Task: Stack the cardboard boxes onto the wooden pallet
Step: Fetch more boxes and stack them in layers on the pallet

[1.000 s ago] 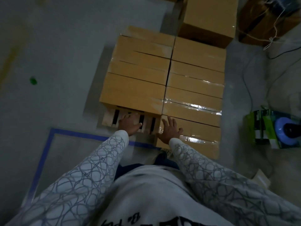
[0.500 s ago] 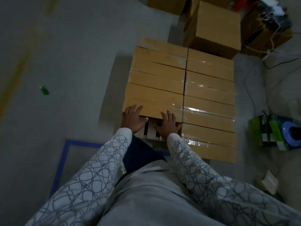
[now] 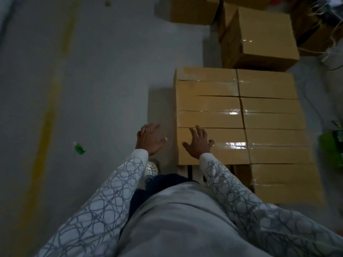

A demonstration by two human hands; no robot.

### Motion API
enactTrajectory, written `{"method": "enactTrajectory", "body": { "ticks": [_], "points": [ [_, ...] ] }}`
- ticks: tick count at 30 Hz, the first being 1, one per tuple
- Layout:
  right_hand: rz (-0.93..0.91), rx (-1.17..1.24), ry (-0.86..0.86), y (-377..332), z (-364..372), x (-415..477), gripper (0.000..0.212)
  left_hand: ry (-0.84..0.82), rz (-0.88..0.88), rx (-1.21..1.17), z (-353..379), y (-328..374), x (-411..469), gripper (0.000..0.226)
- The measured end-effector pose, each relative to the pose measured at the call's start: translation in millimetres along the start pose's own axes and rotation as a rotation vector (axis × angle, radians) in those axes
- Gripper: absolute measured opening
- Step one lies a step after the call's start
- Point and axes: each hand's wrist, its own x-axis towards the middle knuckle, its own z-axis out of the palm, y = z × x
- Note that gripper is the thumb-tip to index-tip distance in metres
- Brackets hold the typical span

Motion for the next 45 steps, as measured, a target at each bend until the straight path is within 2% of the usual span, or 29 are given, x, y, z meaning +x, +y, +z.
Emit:
{"method": "enactTrajectory", "body": {
  "ticks": [6,14,22,31,34,36,41,45],
  "points": [
    [-0.027,0.031,0.062,-112,-61,69,0.081,0.016,0.031,-0.035,-109,-41,102,0.072],
    [0.058,0.161,0.187,-266,-134,233,0.08,0.002,0.172,0.008,-251,-91,289,0.073],
    [0.075,0.213,0.202,-389,-214,341,0.077,-0.045,0.227,0.024,-390,-107,440,0.071],
    [0.136,0.291,0.193,-435,-315,549,0.076,-0.084,0.275,0.058,-469,-69,670,0.07],
    [0.138,0.345,0.15,-433,-376,636,0.076,-0.097,0.271,0.055,-505,-41,749,0.069],
    [0.156,0.387,0.184,-431,-424,688,0.074,-0.095,0.278,0.031,-533,-22,799,0.067],
    [0.163,0.434,0.259,-440,-518,780,0.069,-0.055,0.185,-0.21,-602,13,909,0.055],
    [0.167,0.445,0.193,-442,-557,861,0.07,-0.101,0.066,-0.333,-628,30,1013,0.07]
  ]
}}
